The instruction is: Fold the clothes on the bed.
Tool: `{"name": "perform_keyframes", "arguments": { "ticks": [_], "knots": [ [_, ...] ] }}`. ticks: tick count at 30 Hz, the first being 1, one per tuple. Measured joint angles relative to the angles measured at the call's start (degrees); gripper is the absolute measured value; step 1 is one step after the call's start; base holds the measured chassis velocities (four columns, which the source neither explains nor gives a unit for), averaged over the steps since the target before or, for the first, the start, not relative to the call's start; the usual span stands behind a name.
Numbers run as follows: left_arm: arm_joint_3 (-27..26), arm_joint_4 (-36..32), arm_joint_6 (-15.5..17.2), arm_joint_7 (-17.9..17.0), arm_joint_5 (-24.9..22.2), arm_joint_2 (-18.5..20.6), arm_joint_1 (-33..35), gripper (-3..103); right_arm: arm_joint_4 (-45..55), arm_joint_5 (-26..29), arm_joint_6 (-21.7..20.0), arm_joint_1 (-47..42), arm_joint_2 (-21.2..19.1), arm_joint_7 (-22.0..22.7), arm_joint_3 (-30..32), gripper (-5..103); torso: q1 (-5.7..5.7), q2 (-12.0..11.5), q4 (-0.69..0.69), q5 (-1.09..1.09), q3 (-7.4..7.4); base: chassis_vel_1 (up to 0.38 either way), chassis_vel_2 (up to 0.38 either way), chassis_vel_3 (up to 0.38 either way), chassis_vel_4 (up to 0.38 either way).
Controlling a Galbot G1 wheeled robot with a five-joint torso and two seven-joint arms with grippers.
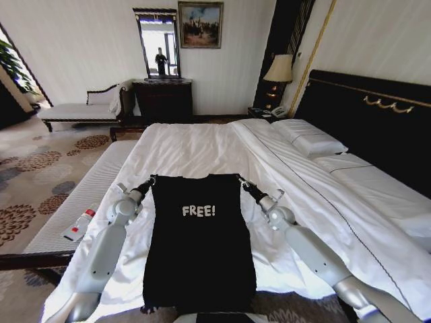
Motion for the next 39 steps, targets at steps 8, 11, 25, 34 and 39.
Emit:
{"name": "perform_keyframes", "arguments": {
  "ticks": [8, 11, 25, 34, 39],
  "knots": [
    [3.89, 8.51, -0.89, 1.55, -1.55, 1.23, -9.9, 2, -11.9, 2.56, 1.69, 12.54, 1.93, -0.19, -9.9, 0, 0.02, -0.01, 0.0, 0.01, 0.02, 0.0, 0.0, 0.0, 0.0],
    [4.83, 10.97, -1.39, 2.22, -1.89, 1.0, -12.18, 2, -14.36, 3.05, 1.92, 15.25, 2.75, -0.33, -11.37, 0, 0.03, -0.02, -0.01, 0.01, 0.02, 0.0, 0.0, 0.0, 0.0],
    [6.34, 13.1, -3.57, 4.87, -3.89, 1.9, -15.35, 2, -15.76, 4.71, 2.28, 20.58, 3.82, -0.12, -12.51, 0, 0.02, -0.01, -0.01, 0.01, 0.0, 0.0, 0.0, 0.0, 0.0],
    [2.48, 1.6, -4.64, 5.92, -2.72, 4.98, 1.95, 2, -2.44, 2.52, 3.39, 3.89, -0.59, 1.55, -8.06, 0, 0.0, 0.0, -0.01, 0.02, 0.0, 0.0, 0.0, 0.0, 0.0],
    [-1.78, -4.76, -5.24, 5.63, -2.61, 5.34, 11.97, 2, 4.24, 0.78, 3.69, -5.15, -2.97, 2.29, -4.2, 0, -0.02, 0.01, 0.0, 0.02, -0.01, 0.0, 0.0, 0.0, 0.0]
  ]
}}
